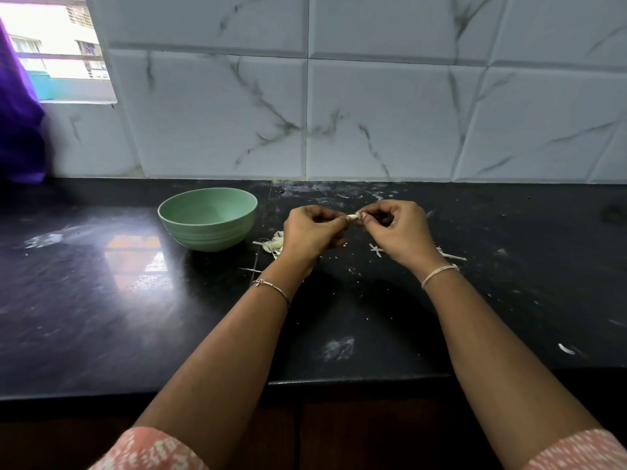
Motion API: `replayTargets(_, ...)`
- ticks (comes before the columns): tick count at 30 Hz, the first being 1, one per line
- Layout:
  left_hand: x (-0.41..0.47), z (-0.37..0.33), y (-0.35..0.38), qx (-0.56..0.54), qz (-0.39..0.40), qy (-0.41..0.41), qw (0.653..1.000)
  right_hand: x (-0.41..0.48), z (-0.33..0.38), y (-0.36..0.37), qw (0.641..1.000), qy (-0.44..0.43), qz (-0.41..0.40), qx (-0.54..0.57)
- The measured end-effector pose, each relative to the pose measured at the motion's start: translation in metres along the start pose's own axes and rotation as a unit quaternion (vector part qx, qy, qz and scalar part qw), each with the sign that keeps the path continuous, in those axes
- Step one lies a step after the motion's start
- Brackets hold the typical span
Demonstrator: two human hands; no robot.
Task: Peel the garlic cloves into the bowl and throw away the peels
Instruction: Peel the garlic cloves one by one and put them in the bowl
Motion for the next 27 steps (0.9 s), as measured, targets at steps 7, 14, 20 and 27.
replayTargets(7,-0.0017,-0.0012,-0.0002,0.021,-0.023,0.015,0.999,-0.0038,0.0047,0.0006,0.999,-0.022,-0.007,-0.042)
replayTargets(14,-0.0038,-0.0026,0.0028,0.079,-0.004,0.036,0.996,-0.0045,0.0031,0.0002,0.988,-0.03,-0.019,-0.153)
replayTargets(20,-0.0025,-0.0023,0.0051,0.041,0.053,0.039,0.997,-0.0035,0.0029,-0.0008,0.99,-0.005,-0.04,-0.137)
replayTargets(27,0.0014,0.0038,0.0026,-0.018,0.061,0.034,0.997,-0.0046,0.0043,0.0018,0.993,0.016,-0.038,-0.113)
Point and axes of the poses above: each hand's wrist, its own x-axis towards the middle knuckle, its own y-axis out of the palm, z = x × y, the point moved 3 cm from there along x, towards the middle knuckle, and after that the axes turned 12 degrees about y, right-handed, at the moved point
